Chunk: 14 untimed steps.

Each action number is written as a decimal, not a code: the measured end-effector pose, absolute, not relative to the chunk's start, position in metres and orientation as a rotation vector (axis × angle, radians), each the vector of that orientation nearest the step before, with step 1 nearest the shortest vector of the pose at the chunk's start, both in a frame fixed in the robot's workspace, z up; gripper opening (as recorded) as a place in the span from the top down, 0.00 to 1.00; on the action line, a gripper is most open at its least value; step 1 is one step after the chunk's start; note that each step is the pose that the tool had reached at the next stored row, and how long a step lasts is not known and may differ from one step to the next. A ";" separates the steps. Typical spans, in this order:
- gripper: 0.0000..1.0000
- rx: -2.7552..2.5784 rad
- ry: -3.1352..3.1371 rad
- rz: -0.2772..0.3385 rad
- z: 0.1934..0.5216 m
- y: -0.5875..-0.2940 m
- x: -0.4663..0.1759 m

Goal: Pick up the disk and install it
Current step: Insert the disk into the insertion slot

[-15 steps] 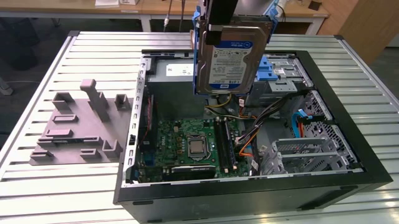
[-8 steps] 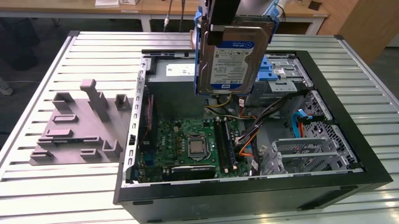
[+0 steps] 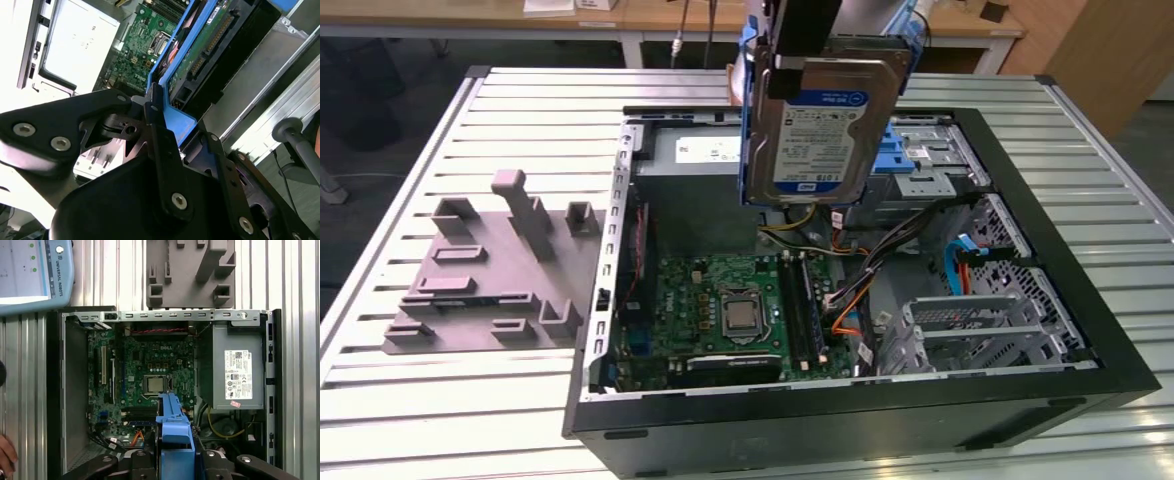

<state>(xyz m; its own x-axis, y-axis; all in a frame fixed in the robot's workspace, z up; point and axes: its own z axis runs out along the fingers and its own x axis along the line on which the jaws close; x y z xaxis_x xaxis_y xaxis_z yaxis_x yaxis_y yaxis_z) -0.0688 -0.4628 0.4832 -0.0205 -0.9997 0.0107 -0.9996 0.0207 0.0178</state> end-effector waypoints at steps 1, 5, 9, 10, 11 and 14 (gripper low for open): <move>0.64 2.184 -2.230 -0.008 0.483 -0.464 -0.069; 0.64 2.184 -2.230 -0.008 0.483 -0.468 -0.069; 0.64 2.185 -2.230 -0.009 0.482 -0.477 -0.069; 0.64 2.185 -2.230 -0.009 0.482 -0.479 -0.068; 0.64 2.185 -2.230 -0.010 0.482 -0.480 -0.068; 0.64 2.183 -2.229 -0.013 0.481 -0.482 -0.059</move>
<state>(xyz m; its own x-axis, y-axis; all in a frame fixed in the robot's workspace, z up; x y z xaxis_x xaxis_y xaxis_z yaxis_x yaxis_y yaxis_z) -0.0590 -0.4816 0.4808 -0.0205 -0.9997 0.0097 -0.9996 0.0207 0.0211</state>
